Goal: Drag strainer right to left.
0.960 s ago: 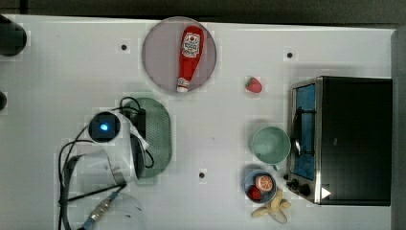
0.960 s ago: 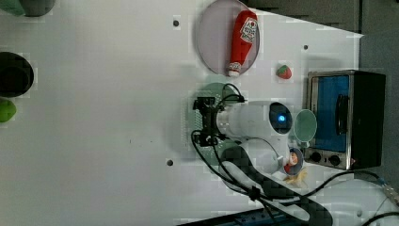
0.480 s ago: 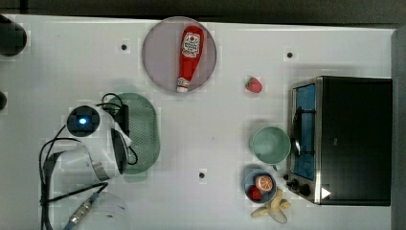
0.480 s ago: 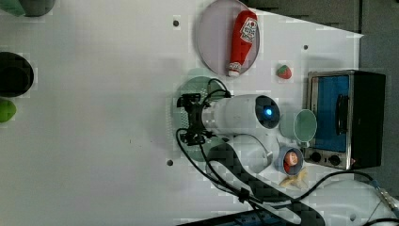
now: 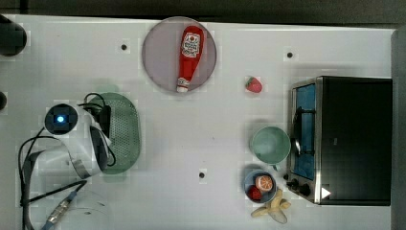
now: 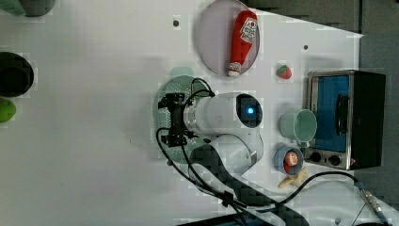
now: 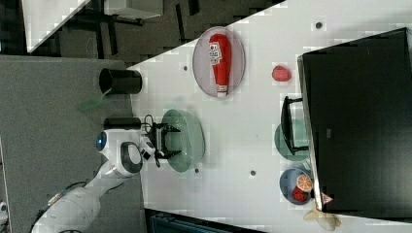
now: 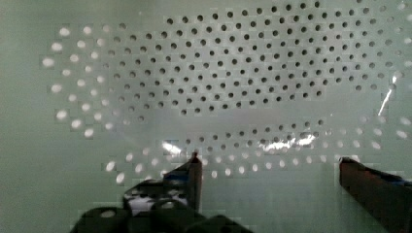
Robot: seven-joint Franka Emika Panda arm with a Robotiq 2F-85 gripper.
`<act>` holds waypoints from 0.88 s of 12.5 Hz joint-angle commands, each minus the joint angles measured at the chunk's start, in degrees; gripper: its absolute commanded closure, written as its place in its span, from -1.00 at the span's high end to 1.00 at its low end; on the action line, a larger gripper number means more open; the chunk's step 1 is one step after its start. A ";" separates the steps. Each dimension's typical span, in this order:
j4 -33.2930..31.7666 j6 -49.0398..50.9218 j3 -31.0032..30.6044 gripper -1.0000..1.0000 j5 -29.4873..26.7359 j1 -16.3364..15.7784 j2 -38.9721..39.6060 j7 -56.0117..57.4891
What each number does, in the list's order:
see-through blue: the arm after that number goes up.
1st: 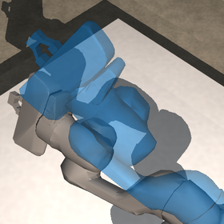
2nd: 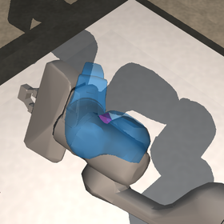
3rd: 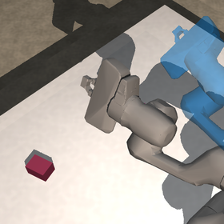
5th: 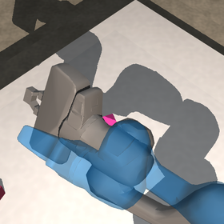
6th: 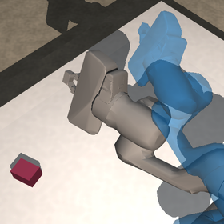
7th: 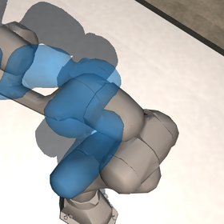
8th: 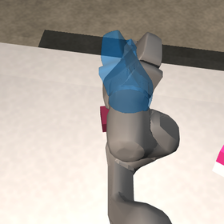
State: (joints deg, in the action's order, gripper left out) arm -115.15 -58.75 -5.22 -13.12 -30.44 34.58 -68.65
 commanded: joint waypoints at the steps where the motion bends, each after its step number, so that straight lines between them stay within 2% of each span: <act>1: 4.18 -0.38 -0.24 1.00 -0.13 -2.58 1.82 -5.03; 11: 8.51 -0.79 -0.24 1.00 -0.94 -6.42 4.71 -5.41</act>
State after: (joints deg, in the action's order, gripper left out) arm -108.27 -59.59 -6.60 -13.61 -35.73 39.64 -70.72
